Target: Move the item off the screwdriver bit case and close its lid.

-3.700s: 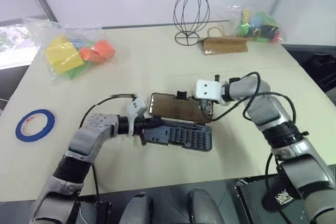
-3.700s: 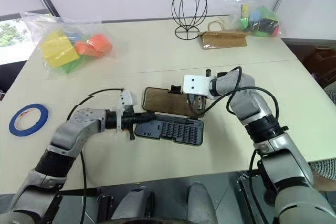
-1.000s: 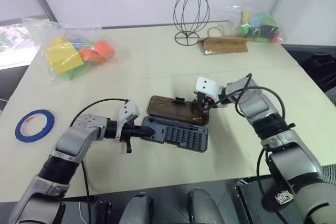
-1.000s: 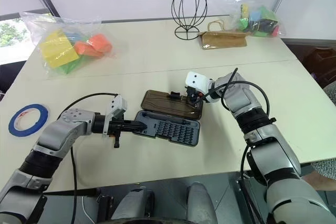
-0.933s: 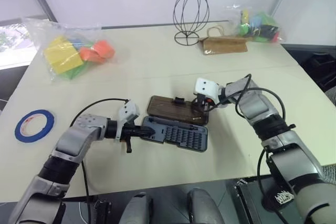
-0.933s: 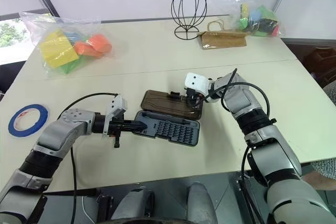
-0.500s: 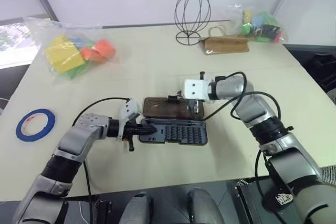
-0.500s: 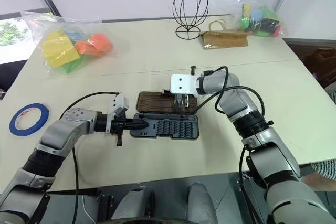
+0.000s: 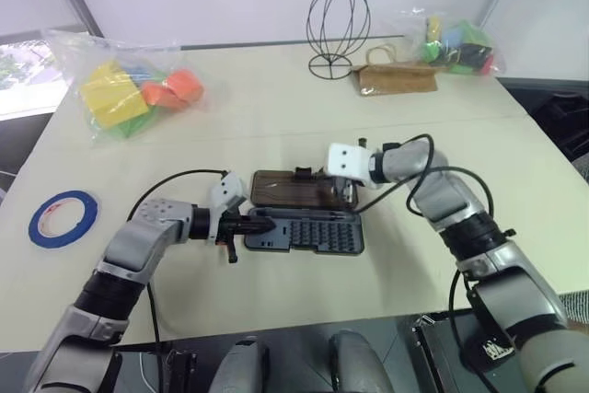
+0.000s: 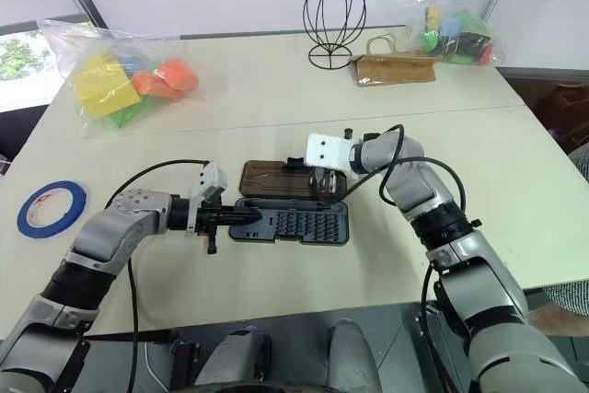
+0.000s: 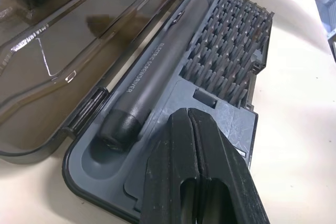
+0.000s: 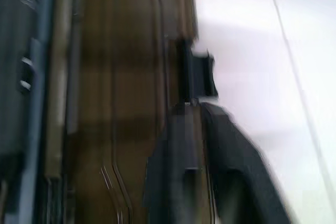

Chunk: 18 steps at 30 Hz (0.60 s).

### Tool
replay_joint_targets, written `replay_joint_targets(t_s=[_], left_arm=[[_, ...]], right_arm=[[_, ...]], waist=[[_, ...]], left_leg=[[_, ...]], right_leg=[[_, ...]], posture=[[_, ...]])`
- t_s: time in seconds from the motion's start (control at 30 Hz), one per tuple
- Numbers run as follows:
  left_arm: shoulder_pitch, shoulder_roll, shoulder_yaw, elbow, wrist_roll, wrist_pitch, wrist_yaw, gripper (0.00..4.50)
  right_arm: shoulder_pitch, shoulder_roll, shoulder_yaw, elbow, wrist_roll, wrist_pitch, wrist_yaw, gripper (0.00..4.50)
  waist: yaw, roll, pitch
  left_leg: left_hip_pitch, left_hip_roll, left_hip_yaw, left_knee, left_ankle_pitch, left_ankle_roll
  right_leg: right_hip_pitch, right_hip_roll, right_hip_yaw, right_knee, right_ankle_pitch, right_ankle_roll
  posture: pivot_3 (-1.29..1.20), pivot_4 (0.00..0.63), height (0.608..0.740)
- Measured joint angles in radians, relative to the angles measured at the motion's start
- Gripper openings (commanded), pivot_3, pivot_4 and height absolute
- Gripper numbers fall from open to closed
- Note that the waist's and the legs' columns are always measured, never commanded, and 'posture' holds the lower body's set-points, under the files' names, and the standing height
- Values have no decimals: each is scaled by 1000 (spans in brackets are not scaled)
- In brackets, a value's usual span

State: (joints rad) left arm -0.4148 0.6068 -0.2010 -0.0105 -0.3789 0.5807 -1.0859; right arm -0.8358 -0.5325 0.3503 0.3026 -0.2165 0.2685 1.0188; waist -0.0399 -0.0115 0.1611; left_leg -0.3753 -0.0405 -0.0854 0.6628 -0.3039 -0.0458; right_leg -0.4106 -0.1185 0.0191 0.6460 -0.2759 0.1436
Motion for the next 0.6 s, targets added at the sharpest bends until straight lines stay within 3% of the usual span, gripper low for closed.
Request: replay_joint_targets(t_s=[0.07, 0.37, 0.6], left_arm=[[0, 0, 0, 0, 0, 0, 1, 0], [0, -2, 0, -1, -1, 2, 7, 0], [0, -2, 0, -4, -1, 3, 17, 0]], right_arm=[[-27, 0, -21, 17, 8, 76, 0, 2918], [-56, 30, -52, 71, 56, 374, -15, 2918], [-67, 37, -54, 150, 67, 399, -60, 2918]], waist=[[0, 0, 0], [0, 0, 0], [-2, 0, 0]], left_leg=[[0, 0, 0, 0, 0, 0], [0, 0, 0, 0, 0, 0], [0, 0, 0, 0, 0, 0]], right_leg=[[0, 0, 0, 0, 0, 0], [0, 0, 0, 0, 0, 0], [0, 0, 0, 0, 0, 0]], posture=[[0, 150, 740], [0, 150, 740], [0, 150, 740]])
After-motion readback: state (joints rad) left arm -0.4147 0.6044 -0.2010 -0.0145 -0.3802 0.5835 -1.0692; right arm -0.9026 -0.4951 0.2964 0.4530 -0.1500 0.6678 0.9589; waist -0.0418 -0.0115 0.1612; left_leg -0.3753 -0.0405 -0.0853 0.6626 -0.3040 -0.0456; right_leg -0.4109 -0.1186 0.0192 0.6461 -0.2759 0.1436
